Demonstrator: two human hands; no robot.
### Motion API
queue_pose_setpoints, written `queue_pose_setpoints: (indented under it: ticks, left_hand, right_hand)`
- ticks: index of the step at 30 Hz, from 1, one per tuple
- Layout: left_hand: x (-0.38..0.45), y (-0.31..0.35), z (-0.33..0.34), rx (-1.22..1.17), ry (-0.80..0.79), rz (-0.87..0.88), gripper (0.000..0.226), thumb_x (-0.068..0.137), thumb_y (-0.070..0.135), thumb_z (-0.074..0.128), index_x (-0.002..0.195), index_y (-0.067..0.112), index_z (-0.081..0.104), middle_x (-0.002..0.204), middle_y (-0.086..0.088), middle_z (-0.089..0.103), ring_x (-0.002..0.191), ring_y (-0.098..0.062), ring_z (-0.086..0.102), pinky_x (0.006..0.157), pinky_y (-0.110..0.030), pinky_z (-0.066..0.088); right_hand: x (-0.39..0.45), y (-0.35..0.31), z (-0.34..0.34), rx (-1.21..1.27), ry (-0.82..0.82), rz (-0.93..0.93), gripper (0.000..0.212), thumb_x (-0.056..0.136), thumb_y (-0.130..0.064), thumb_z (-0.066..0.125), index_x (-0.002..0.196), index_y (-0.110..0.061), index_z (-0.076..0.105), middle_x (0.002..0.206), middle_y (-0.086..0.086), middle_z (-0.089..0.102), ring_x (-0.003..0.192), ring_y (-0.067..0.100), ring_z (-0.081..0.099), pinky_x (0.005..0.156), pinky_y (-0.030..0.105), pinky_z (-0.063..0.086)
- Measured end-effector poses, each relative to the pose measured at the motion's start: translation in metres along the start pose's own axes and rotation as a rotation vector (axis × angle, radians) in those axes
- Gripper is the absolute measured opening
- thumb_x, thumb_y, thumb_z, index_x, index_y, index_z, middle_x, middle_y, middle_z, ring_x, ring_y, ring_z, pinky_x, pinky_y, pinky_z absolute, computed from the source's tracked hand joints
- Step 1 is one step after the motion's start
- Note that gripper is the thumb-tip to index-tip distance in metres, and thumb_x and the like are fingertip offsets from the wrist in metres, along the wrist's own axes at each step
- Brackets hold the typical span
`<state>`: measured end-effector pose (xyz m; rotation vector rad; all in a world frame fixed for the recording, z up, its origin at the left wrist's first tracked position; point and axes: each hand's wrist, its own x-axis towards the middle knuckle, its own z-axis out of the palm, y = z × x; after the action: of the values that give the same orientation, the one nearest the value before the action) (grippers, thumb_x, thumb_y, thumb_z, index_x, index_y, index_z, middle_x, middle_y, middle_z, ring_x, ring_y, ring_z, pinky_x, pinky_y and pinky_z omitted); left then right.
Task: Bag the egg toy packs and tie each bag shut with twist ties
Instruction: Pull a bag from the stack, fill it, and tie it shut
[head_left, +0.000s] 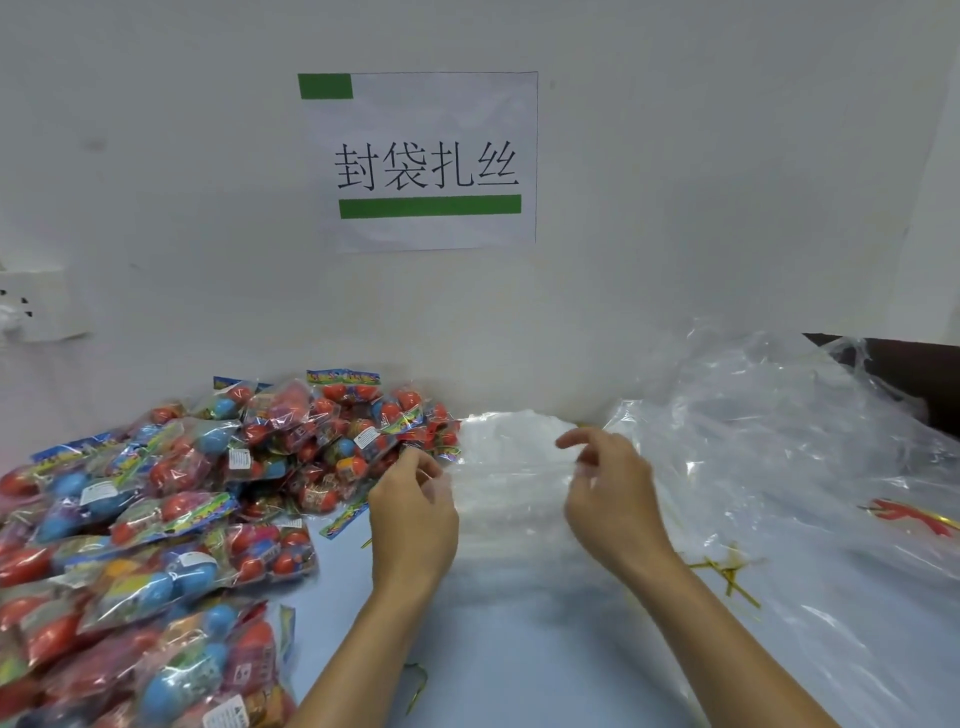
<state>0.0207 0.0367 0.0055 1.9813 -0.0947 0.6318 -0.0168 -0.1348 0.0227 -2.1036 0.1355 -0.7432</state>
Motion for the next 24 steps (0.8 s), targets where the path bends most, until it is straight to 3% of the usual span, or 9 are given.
queue_pose_setpoints:
  ticks: [3, 6, 9, 11, 15, 18, 20, 22, 24]
  left_hand:
    - [-0.004, 0.006, 0.004, -0.151, -0.07, -0.025, 0.016, 0.094, 0.01, 0.058, 0.08, 0.012, 0.052, 0.079, -0.006, 0.059, 0.076, -0.025, 0.057, 0.06, -0.022, 0.045]
    - [-0.012, 0.015, 0.01, -0.266, -0.166, 0.009, 0.015, 0.093, 0.007, 0.06, 0.083, 0.014, 0.052, 0.079, -0.003, 0.064, 0.077, -0.022, 0.066, 0.07, -0.039, 0.054]
    - [-0.023, 0.022, 0.018, -0.241, -0.231, 0.126, 0.023, 0.087, 0.001, 0.066, 0.085, 0.017, 0.05, 0.071, 0.009, 0.058, 0.066, -0.004, 0.055, 0.06, -0.018, 0.048]
    - [-0.027, 0.022, 0.022, -0.145, -0.246, 0.175, 0.031, 0.082, -0.001, 0.068, 0.085, 0.021, 0.046, 0.067, 0.008, 0.052, 0.06, -0.003, 0.047, 0.055, -0.014, 0.041]
    - [-0.021, 0.014, 0.013, 0.128, -0.041, 0.056, 0.033, 0.076, -0.009, 0.053, 0.088, 0.021, 0.044, 0.067, -0.002, 0.053, 0.06, -0.019, 0.05, 0.045, -0.031, 0.029]
    - [-0.017, 0.013, -0.001, 0.316, 0.128, 0.034, 0.036, 0.074, -0.009, 0.053, 0.093, 0.02, 0.043, 0.063, 0.0, 0.049, 0.054, -0.015, 0.044, 0.043, -0.03, 0.025]
    - [-0.017, 0.013, 0.0, 0.319, 0.117, 0.078, 0.032, 0.077, -0.005, 0.057, 0.095, 0.02, 0.047, 0.075, 0.002, 0.05, 0.065, -0.018, 0.048, 0.048, -0.032, 0.038]
    - [-0.015, 0.011, 0.005, 0.3, 0.094, 0.103, 0.027, 0.079, 0.005, 0.064, 0.097, 0.022, 0.052, 0.1, 0.004, 0.043, 0.092, -0.018, 0.043, 0.06, -0.033, 0.045]
    - [-0.012, 0.009, 0.008, 0.235, 0.05, 0.102, 0.029, 0.079, 0.017, 0.072, 0.097, 0.025, 0.05, 0.107, 0.007, 0.04, 0.102, -0.014, 0.039, 0.067, -0.028, 0.04]
  right_hand:
    - [-0.009, -0.005, 0.013, -0.17, -0.21, -0.096, 0.051, 0.081, -0.014, 0.059, 0.128, -0.031, 0.048, 0.118, -0.004, 0.049, 0.109, 0.017, 0.05, 0.093, 0.032, 0.044]
    - [-0.013, -0.004, 0.022, -0.219, -0.237, -0.047, 0.05, 0.083, -0.031, 0.066, 0.125, -0.034, 0.039, 0.094, -0.011, 0.055, 0.091, 0.015, 0.057, 0.079, 0.034, 0.049]
    - [-0.01, -0.001, 0.027, -0.192, -0.149, 0.012, 0.033, 0.085, -0.026, 0.069, 0.106, -0.031, 0.045, 0.079, -0.008, 0.056, 0.076, 0.016, 0.059, 0.067, 0.032, 0.048]
    - [-0.006, 0.001, 0.026, -0.158, -0.081, 0.037, 0.027, 0.082, -0.016, 0.07, 0.092, -0.031, 0.049, 0.072, -0.007, 0.056, 0.068, 0.013, 0.056, 0.061, 0.029, 0.044]
    - [0.002, 0.005, 0.014, -0.073, 0.148, 0.068, 0.029, 0.075, 0.004, 0.052, 0.066, -0.024, 0.049, 0.063, -0.004, 0.056, 0.064, 0.022, 0.053, 0.055, 0.033, 0.039]
    - [0.006, 0.008, 0.013, -0.007, 0.22, 0.088, 0.028, 0.067, 0.008, 0.046, 0.071, -0.019, 0.053, 0.066, 0.0, 0.055, 0.063, 0.023, 0.05, 0.056, 0.035, 0.039]
    - [0.004, 0.01, 0.02, 0.009, 0.154, 0.08, 0.027, 0.075, 0.005, 0.048, 0.082, -0.02, 0.054, 0.082, -0.001, 0.053, 0.075, 0.021, 0.051, 0.067, 0.036, 0.043]
    - [0.003, 0.012, 0.025, 0.021, 0.101, 0.053, 0.024, 0.086, -0.001, 0.051, 0.095, -0.022, 0.055, 0.093, -0.005, 0.052, 0.087, 0.019, 0.053, 0.078, 0.036, 0.046]
    - [0.002, 0.011, 0.027, 0.107, 0.081, 0.015, 0.025, 0.085, 0.0, 0.053, 0.092, -0.023, 0.057, 0.088, -0.006, 0.057, 0.082, 0.015, 0.056, 0.069, 0.028, 0.048]
